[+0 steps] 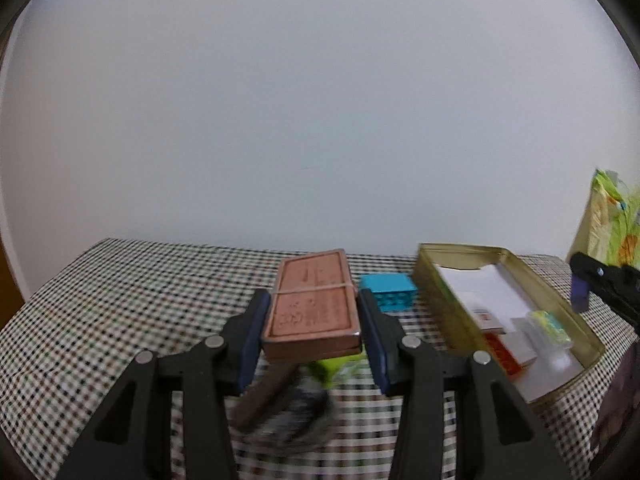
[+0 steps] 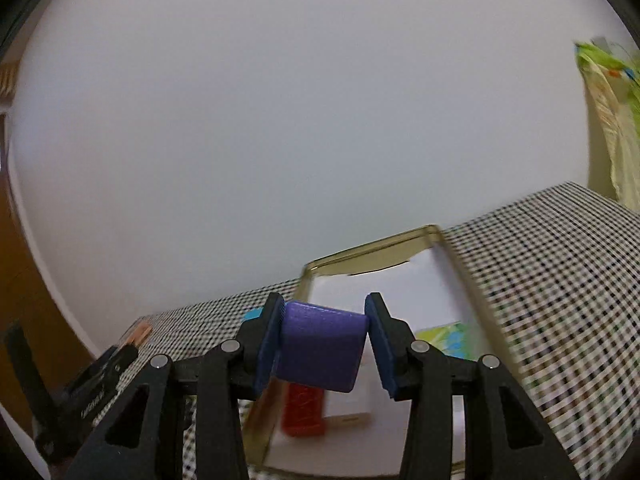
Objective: Organize rigid objects
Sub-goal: 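Carry the copper brick and purple block into the gold tray and open both grippers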
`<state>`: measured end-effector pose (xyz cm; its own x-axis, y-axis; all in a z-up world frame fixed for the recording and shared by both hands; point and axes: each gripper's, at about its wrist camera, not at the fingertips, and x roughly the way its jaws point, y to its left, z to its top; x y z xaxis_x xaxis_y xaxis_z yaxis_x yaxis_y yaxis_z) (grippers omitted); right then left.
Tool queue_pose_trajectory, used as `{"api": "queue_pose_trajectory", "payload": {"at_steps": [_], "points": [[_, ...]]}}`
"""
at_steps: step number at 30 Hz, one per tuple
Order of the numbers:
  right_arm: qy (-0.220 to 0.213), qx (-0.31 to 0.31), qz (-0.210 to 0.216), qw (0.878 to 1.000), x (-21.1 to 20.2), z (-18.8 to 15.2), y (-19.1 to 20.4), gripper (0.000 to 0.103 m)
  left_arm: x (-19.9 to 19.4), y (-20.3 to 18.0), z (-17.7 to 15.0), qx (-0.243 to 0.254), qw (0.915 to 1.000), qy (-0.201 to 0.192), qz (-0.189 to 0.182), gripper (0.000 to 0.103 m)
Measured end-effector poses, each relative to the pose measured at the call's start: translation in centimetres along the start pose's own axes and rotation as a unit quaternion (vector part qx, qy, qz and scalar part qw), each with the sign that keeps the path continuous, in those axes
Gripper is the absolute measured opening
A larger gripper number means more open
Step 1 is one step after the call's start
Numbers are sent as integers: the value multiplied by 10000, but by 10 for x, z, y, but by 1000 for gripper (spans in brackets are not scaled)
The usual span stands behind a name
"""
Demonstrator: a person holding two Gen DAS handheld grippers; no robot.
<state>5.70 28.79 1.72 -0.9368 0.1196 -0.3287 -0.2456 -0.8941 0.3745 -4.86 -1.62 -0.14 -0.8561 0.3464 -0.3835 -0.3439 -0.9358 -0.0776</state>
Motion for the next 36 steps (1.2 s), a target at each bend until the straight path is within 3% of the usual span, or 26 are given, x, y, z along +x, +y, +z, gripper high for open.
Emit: {"api": "queue_pose_trajectory", "payload": {"at_steps": [9, 16, 22, 28, 31, 33, 36], "points": [[217, 431, -148, 9987, 17, 25, -50, 45, 10, -55, 14, 214, 9988, 24, -435, 44], [613, 329, -342, 9970, 47, 43, -60, 45, 27, -103, 29, 426, 9962, 45, -761, 44], [1261, 424, -391, 9903, 86, 56, -77, 45, 51, -136, 31, 480, 9919, 362, -1123, 44], [1812, 593, -169, 9815, 109, 53, -89, 45, 70, -160, 24, 568, 9888, 673, -1209, 44], [1953, 626, -201, 9785, 116, 48, -91, 45, 80, -171, 23, 446, 9846, 1009, -1357, 44], [1961, 622, -208, 9784, 117, 48, -92, 45, 80, -178, 21, 485, 9832, 1024, -1431, 44], [1968, 597, -231, 9783, 113, 46, -90, 45, 78, -192, 17, 813, 9840, 1040, -1199, 44]]}}
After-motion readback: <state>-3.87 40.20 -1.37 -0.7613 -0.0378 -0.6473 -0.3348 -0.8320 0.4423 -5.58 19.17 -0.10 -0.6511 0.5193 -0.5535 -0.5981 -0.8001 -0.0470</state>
